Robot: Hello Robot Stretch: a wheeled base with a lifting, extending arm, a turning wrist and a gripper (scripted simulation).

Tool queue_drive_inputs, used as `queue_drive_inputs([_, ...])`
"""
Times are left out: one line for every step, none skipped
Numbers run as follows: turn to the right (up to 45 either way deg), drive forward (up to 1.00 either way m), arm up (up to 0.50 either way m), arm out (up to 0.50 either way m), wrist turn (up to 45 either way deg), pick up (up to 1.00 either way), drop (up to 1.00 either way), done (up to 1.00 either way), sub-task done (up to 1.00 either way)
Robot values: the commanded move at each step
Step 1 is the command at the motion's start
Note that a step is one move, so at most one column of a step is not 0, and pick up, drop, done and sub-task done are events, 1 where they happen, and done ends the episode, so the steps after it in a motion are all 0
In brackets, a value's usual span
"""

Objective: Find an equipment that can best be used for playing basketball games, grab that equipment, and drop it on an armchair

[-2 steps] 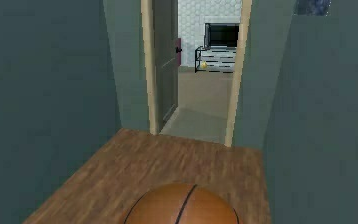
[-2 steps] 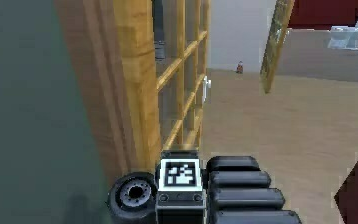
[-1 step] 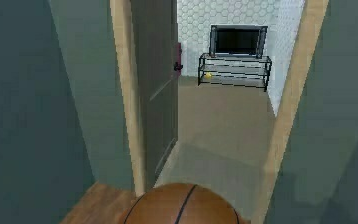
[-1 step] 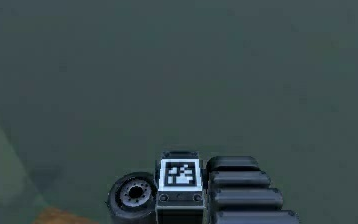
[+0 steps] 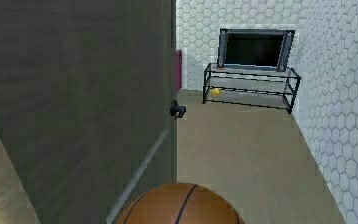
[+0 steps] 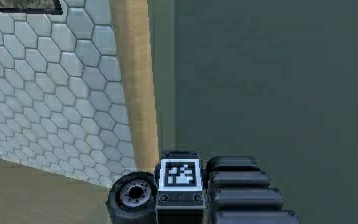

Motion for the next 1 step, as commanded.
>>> queue_drive_inputs([30.0, 0.0, 0.0, 0.0, 0.0, 0.0, 0.0, 0.0, 0.0])
